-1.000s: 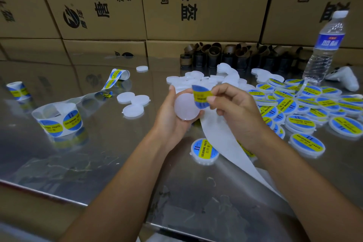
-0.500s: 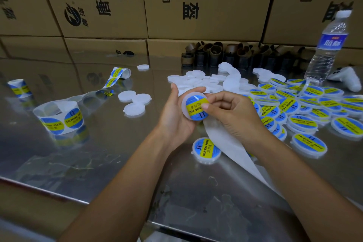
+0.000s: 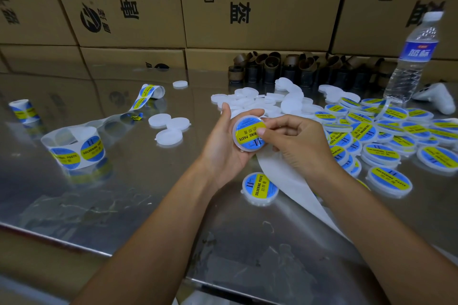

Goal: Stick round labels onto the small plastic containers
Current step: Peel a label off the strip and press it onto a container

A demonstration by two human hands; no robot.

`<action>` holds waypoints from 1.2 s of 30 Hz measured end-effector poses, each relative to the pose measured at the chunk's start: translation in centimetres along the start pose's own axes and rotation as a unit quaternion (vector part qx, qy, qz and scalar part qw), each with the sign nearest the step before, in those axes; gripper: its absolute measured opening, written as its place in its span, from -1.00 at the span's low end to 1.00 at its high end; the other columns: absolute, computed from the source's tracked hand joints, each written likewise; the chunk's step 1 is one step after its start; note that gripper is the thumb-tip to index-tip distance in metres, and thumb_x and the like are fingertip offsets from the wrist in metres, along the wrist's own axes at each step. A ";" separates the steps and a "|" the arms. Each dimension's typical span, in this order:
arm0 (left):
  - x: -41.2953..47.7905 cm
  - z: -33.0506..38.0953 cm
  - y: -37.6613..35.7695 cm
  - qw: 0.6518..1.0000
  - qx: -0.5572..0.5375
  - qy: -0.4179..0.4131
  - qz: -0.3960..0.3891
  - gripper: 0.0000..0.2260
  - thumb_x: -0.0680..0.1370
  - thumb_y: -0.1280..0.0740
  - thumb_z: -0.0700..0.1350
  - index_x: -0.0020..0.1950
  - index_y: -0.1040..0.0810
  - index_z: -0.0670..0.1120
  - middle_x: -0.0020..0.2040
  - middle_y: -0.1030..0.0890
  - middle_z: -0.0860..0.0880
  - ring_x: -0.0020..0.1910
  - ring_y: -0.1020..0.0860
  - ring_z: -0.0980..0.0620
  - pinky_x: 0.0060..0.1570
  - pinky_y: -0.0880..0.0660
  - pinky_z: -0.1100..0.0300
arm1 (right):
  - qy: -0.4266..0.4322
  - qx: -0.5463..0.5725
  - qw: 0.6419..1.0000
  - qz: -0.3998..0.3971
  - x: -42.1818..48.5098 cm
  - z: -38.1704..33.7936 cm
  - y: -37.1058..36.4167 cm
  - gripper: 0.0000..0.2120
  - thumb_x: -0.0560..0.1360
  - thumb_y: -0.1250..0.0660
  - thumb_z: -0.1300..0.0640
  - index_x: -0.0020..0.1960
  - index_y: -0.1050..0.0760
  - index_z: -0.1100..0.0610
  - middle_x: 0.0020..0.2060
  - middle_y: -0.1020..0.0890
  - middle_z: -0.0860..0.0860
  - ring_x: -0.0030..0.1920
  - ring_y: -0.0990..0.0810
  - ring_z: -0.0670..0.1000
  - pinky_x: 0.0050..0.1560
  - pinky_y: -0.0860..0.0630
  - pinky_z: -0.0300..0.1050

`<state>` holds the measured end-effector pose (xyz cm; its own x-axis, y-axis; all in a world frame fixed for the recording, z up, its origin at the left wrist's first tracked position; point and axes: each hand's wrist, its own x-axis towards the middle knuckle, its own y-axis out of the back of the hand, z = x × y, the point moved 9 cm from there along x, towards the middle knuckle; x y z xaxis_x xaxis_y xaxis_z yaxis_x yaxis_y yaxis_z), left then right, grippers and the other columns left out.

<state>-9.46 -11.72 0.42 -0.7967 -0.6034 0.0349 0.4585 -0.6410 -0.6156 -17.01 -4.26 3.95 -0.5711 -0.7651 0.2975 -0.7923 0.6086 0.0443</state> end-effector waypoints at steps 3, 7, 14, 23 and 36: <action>0.0 0.0 -0.2 1.000 0.000 0.004 -0.005 -0.44 0.61 0.06 0.21 0.04 -0.53 -0.21 0.34 -0.41 -0.35 0.36 -0.38 -0.28 0.40 -0.28 -0.08 | -0.004 -0.003 1.000 0.007 0.0 0.1 0.1 -0.87 0.38 -0.47 0.25 -0.28 -0.57 0.09 -0.52 -0.59 -0.10 -0.47 -0.53 -0.24 -0.38 -0.42 -0.43; -0.1 0.0 -0.4 1.000 0.004 0.001 -0.012 -0.44 0.61 0.06 0.20 0.05 -0.51 -0.21 0.36 -0.40 -0.35 0.37 -0.37 -0.28 0.40 -0.28 -0.08 | -0.005 -0.005 1.000 0.015 0.0 0.1 0.2 -0.85 0.38 -0.47 0.26 -0.29 -0.56 0.08 -0.53 -0.58 -0.10 -0.48 -0.52 -0.24 -0.38 -0.42 -0.43; -0.3 0.3 -0.7 0.999 0.034 -0.017 -0.033 -0.57 0.57 -0.07 0.15 0.07 -0.51 -0.17 0.22 -0.54 -0.27 0.25 -0.50 -0.20 0.24 -0.45 0.05 | -0.002 -0.009 1.000 0.027 -0.2 0.0 0.4 -0.87 0.38 -0.47 0.26 -0.28 -0.57 0.10 -0.56 -0.56 -0.10 -0.51 -0.50 -0.24 -0.39 -0.41 -0.44; -0.4 0.6 -0.9 0.992 0.089 -0.059 -0.065 -0.79 0.58 -0.18 -0.29 0.16 -0.52 -0.17 0.05 -0.67 -0.13 0.09 -0.62 -0.08 0.11 -0.55 0.18 | 0.052 -0.114 0.990 0.060 -0.4 -0.7 0.4 -0.87 0.40 -0.45 0.21 -0.26 -0.54 0.06 -0.52 -0.52 -0.06 -0.41 -0.51 -0.13 -0.28 -0.44 -0.29; -0.4 0.5 -0.7 0.992 0.096 -0.061 -0.056 -0.80 0.60 -0.18 -0.24 0.13 -0.55 -0.15 0.03 -0.68 -0.08 0.06 -0.63 -0.03 0.10 -0.55 0.20 | 0.149 -0.270 0.947 0.090 -1.0 -2.4 0.6 -0.92 0.41 -0.45 0.07 -0.16 -0.58 0.05 -0.43 -0.63 -0.06 -0.30 -0.62 -0.03 -0.19 -0.53 0.00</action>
<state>-9.30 -11.26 1.22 -0.7987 -0.5690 0.1956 0.4466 -0.7785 -0.4410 -16.40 -2.61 5.94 -0.5367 -0.5951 0.5981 -0.4165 0.8034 0.4256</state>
